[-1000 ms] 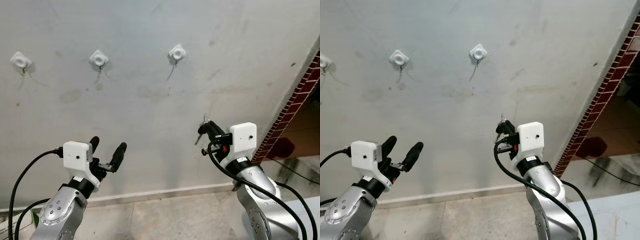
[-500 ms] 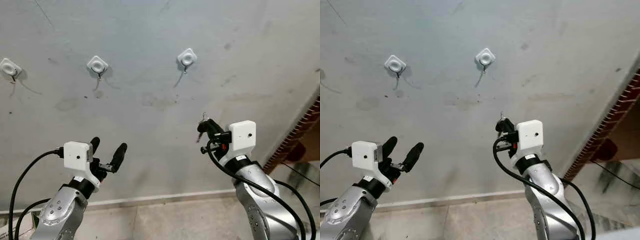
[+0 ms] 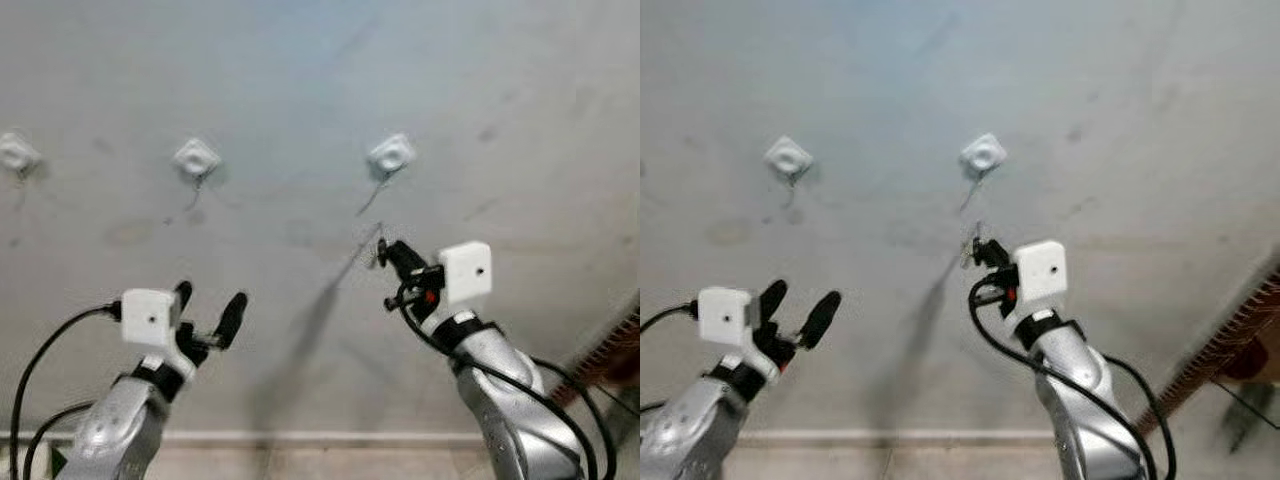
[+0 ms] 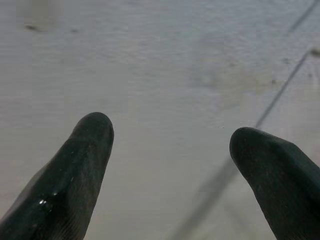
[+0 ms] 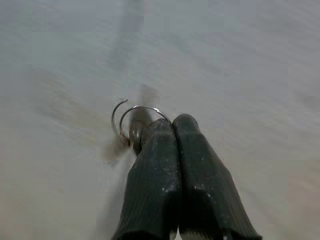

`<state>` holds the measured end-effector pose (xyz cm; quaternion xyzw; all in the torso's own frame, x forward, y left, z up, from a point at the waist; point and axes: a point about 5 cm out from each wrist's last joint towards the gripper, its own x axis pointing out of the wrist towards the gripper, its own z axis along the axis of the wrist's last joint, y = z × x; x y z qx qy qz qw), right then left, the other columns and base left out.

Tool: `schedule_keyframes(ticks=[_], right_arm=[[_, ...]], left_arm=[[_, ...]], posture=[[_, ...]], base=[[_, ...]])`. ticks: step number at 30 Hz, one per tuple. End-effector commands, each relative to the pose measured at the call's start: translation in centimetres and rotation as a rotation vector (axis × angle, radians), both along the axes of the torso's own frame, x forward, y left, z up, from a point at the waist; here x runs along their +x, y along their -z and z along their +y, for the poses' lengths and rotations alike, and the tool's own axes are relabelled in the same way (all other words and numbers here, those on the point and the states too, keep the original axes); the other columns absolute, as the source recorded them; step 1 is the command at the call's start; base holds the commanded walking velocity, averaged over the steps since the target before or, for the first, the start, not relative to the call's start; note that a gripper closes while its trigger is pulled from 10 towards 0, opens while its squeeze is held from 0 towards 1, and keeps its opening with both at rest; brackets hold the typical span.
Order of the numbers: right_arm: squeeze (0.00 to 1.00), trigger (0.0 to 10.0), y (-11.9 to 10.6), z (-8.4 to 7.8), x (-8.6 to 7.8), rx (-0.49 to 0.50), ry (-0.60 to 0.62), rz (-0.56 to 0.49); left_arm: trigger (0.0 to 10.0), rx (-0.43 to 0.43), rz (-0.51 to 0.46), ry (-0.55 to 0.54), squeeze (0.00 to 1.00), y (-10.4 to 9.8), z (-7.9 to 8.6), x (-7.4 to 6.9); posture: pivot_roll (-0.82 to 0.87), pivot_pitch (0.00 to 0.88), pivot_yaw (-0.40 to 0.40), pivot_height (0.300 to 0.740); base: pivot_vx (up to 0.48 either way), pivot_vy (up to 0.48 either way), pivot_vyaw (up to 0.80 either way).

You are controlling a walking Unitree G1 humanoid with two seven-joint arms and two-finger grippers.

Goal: Hang keys on a hook

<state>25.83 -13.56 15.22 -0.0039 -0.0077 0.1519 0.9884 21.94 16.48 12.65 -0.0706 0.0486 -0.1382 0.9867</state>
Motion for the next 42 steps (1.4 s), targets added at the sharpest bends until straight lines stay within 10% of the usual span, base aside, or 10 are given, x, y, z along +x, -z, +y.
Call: schedule_keyframes(ticks=[1,42], right_arm=[[0.00,10.0,-0.5,0.6,0.0,0.014,-0.023,-0.017],[0.00,10.0,-4.1,4.1,3.0,0.131,-0.202,-0.121]], left_arm=[[10.0,0.030,-0.009,-0.032,0.00,-0.3,0.9,-0.1],[10.0,0.173,-0.226,0.271,0.00,-3.0,-1.8,0.9]], posture=[[0.06,0.000,0.030,0.740],[0.11,0.000,0.048,0.740]], base=[[0.000,0.000,0.00],[0.000,0.000,0.00]])
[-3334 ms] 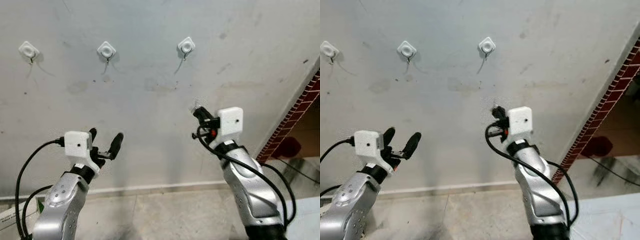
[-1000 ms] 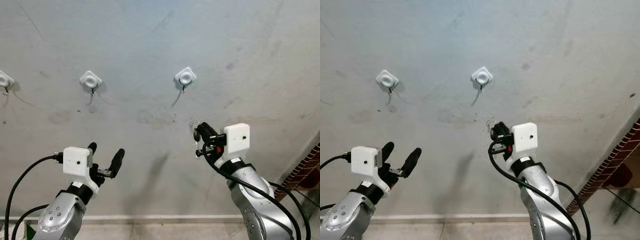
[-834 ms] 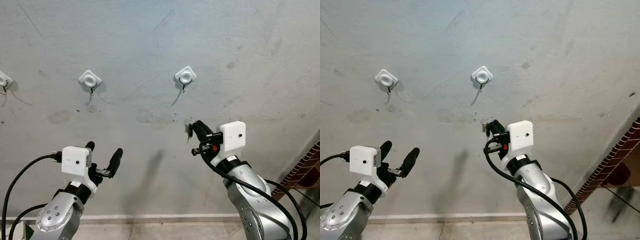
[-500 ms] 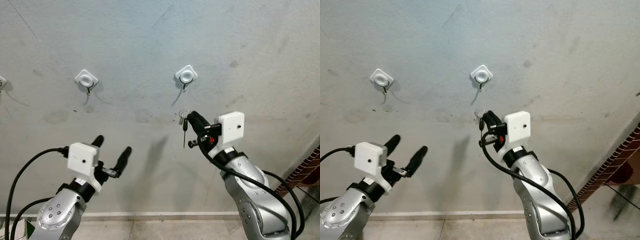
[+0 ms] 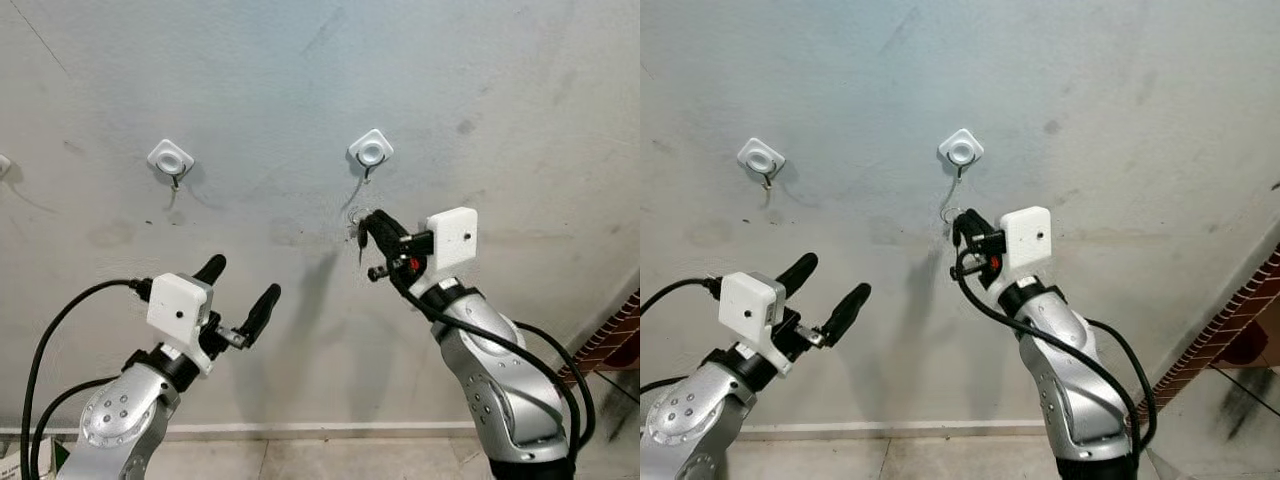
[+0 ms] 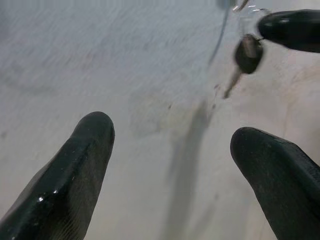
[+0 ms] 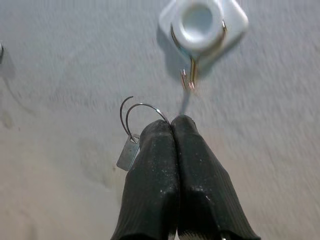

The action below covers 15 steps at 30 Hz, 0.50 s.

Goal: Hang keys on a hook

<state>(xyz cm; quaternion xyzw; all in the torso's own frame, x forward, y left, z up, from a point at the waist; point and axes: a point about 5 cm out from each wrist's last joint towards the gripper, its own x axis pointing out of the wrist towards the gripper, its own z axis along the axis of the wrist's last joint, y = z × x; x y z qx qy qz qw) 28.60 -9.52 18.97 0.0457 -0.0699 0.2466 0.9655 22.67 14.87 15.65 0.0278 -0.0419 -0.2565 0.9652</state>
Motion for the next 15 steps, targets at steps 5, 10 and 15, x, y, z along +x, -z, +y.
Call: schedule_keyframes(ticks=[5,10,15], right_arm=[[0.00,10.0,-0.3,-0.2,0.7,0.011,-0.008,-0.009],[0.00,10.0,-0.4,-0.6,0.9,0.002,-0.004,-0.016],[0.00,10.0,-0.8,-0.7,0.9,0.009,-0.015,-0.037]], left_arm=[[10.0,0.001,-0.021,0.067,0.00,-0.3,-0.9,0.8],[10.0,-0.014,-0.026,0.083,0.00,-0.3,-1.3,1.1],[10.0,-0.017,-0.037,0.087,0.00,-0.3,-1.6,1.2]], posture=[[0.09,0.000,0.041,0.740],[0.08,0.000,0.038,0.740],[0.08,0.000,0.039,0.740]], base=[[0.000,0.000,0.00],[0.000,0.000,0.00],[0.000,0.000,0.00]])
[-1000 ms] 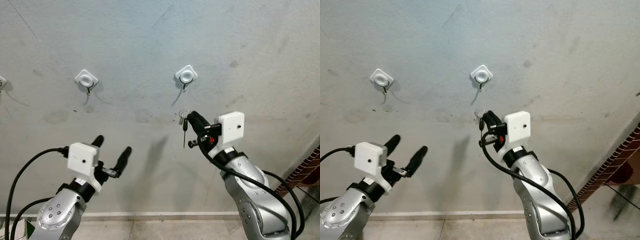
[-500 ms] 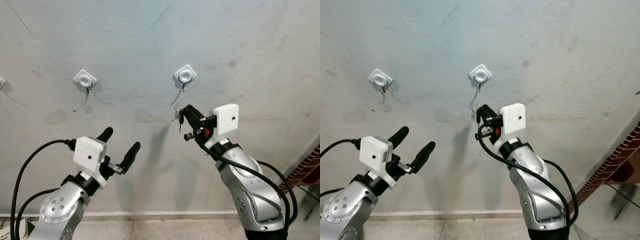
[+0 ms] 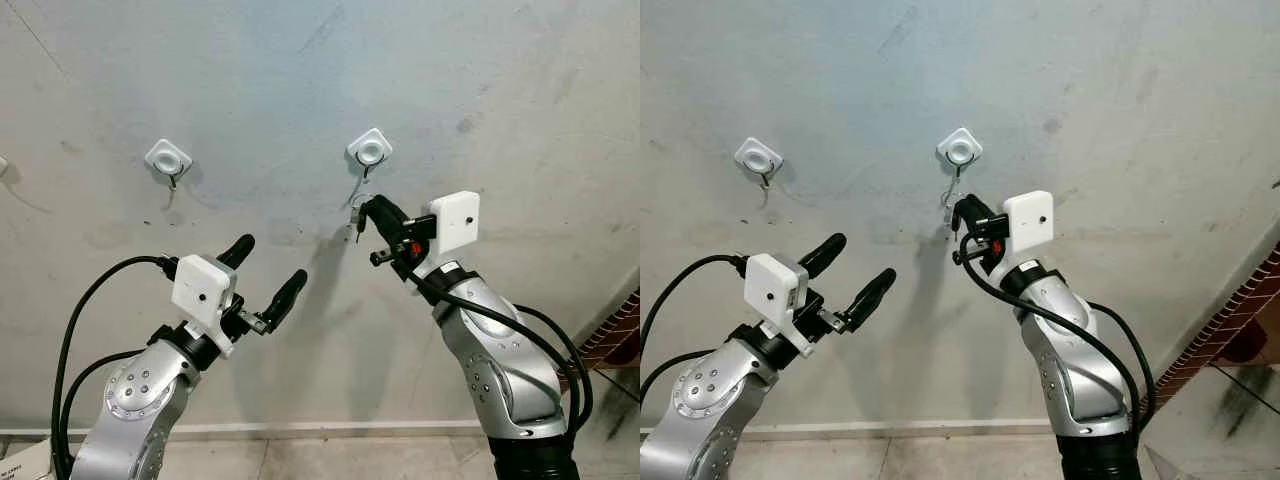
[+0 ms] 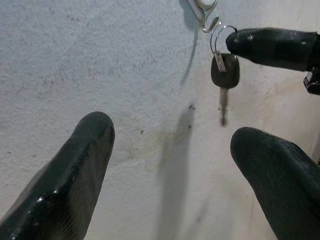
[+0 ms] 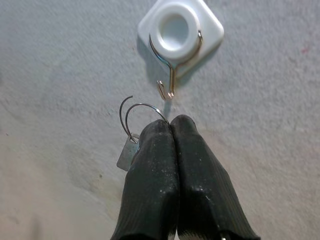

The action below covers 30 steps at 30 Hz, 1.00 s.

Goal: Hang keys on a hook

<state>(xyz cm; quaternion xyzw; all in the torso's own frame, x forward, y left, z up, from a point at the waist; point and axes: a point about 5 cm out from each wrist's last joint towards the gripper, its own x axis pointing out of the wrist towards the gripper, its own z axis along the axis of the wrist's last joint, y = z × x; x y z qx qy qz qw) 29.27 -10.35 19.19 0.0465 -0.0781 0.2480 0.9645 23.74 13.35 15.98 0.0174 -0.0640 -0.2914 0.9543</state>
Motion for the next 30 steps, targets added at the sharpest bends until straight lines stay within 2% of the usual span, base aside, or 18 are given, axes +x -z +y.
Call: schedule_keyframes(ticks=[1,14,22,30], right_arm=[[0.00,10.0,-0.9,0.2,0.2,0.016,-0.031,-0.041],[0.00,10.0,-1.5,0.5,0.7,0.047,-0.054,-0.071],[0.00,10.0,-1.3,0.4,1.4,0.048,-0.014,-0.057],[0.00,10.0,-1.1,0.5,1.9,0.097,0.013,-0.041]], left_arm=[[10.0,0.014,-0.004,0.014,0.00,0.1,-0.1,0.1],[10.0,0.021,-0.035,-0.014,0.00,-0.2,0.0,0.5],[10.0,0.020,-0.040,-0.001,0.00,-0.3,-0.2,0.7],[10.0,0.028,-0.042,-0.007,0.00,-0.2,-0.2,0.8]], posture=[[0.08,0.000,0.039,0.740],[0.08,0.000,0.046,0.740],[0.08,0.000,0.052,0.740],[0.09,0.000,0.050,0.740]], base=[[0.000,0.000,0.00],[0.000,0.000,0.00],[0.000,0.000,0.00],[0.000,0.000,0.00]])
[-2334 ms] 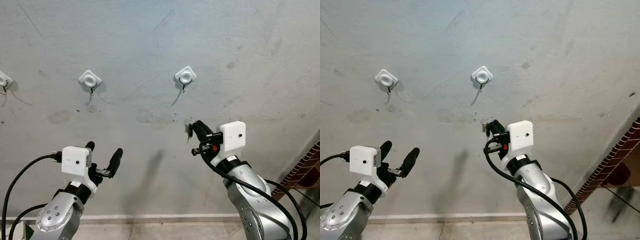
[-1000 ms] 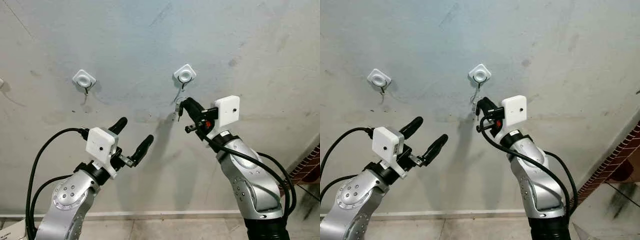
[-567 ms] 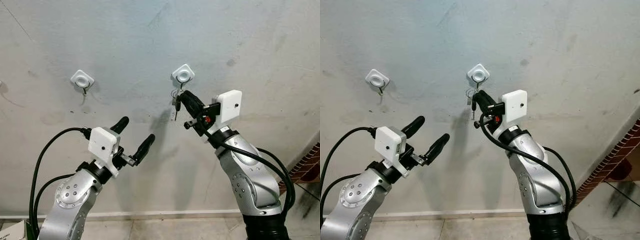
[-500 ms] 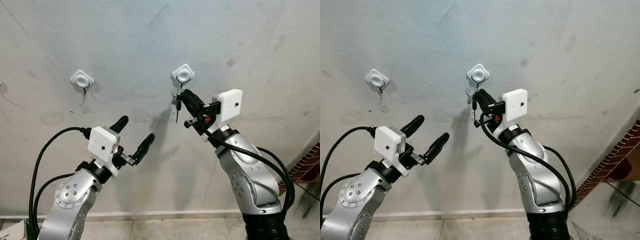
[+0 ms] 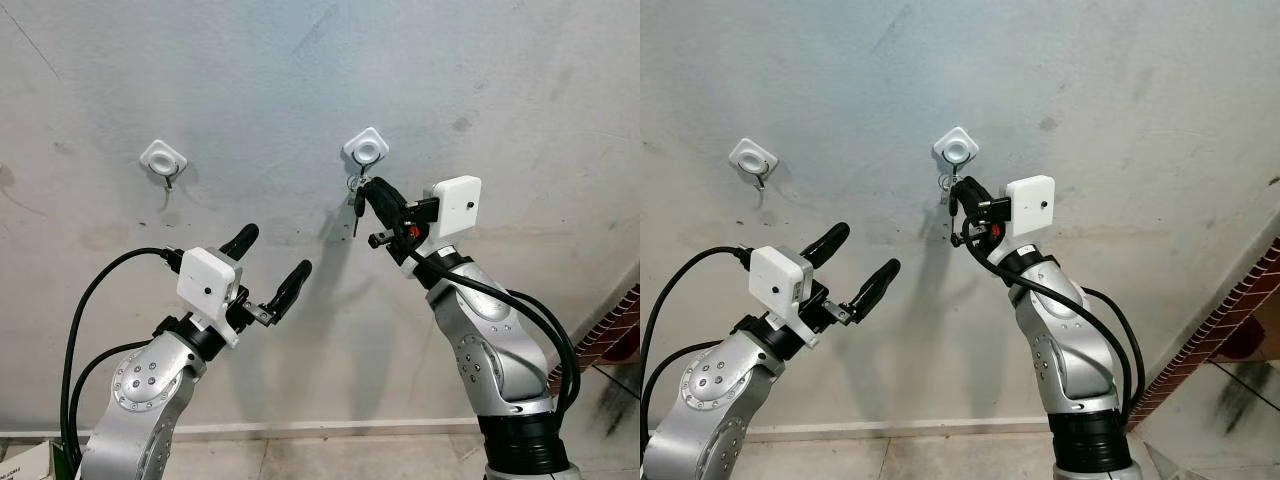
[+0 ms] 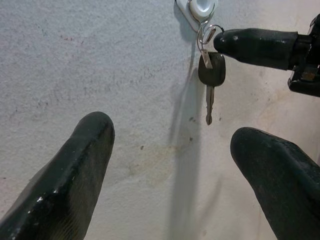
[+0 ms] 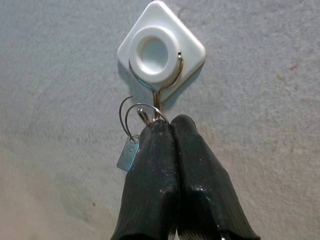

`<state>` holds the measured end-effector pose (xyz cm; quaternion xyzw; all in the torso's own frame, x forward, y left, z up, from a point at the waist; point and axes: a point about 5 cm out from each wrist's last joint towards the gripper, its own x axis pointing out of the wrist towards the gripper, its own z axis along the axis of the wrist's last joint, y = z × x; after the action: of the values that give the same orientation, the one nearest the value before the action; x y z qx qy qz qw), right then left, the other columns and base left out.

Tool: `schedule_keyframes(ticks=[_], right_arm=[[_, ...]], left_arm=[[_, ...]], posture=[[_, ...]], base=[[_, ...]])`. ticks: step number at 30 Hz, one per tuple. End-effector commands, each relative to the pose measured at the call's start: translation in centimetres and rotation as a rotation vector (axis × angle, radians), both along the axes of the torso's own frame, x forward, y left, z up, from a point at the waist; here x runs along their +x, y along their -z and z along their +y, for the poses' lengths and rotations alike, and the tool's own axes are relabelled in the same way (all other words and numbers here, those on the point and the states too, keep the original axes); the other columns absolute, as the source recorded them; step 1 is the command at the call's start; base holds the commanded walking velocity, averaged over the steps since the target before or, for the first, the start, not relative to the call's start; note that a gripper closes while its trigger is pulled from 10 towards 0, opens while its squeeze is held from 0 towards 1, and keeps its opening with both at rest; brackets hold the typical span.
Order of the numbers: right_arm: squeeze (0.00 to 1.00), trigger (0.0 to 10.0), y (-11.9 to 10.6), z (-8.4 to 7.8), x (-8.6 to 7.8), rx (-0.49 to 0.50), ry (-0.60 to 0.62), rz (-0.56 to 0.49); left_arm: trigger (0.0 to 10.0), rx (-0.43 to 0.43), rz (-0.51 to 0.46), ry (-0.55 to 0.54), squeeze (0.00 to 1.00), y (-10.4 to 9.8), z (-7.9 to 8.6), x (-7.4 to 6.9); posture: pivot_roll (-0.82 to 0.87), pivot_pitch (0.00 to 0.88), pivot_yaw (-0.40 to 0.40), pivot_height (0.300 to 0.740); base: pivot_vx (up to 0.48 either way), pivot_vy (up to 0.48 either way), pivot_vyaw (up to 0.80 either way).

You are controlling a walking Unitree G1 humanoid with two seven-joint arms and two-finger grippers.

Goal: Hang keys on a hook

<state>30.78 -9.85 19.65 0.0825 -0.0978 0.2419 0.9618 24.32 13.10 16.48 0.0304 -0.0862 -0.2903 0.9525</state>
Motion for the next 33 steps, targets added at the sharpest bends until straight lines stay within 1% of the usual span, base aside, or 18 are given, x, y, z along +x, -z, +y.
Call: schedule_keyframes(ticks=[1,12,17,18,33], right_arm=[[0.00,10.0,-0.7,0.0,0.3,0.016,0.007,-0.021],[0.00,10.0,-0.5,0.3,0.8,0.042,0.022,-0.002],[0.00,10.0,0.1,0.3,0.9,0.024,0.039,0.025],[0.00,10.0,0.4,0.1,1.0,0.042,0.050,0.047],[0.00,10.0,0.7,0.2,1.1,0.036,0.080,0.070]], left_arm=[[10.0,0.016,0.008,-0.006,0.00,0.3,0.1,0.2],[10.0,0.016,0.009,-0.010,0.00,0.3,0.1,0.1],[10.0,0.016,0.010,-0.013,0.00,0.3,0.1,0.1],[10.0,0.015,0.010,-0.014,0.00,0.3,0.1,0.1],[10.0,0.017,0.007,0.004,0.00,0.3,-0.3,0.1]], posture=[[0.09,0.000,0.050,0.740],[0.09,0.000,0.050,0.740],[0.09,0.000,0.048,0.740],[0.09,0.000,0.048,0.740],[0.09,0.000,0.051,0.740]], base=[[0.000,0.000,0.00],[0.000,0.000,0.00],[0.000,0.000,0.00],[0.000,0.000,0.00],[0.000,0.000,0.00]])
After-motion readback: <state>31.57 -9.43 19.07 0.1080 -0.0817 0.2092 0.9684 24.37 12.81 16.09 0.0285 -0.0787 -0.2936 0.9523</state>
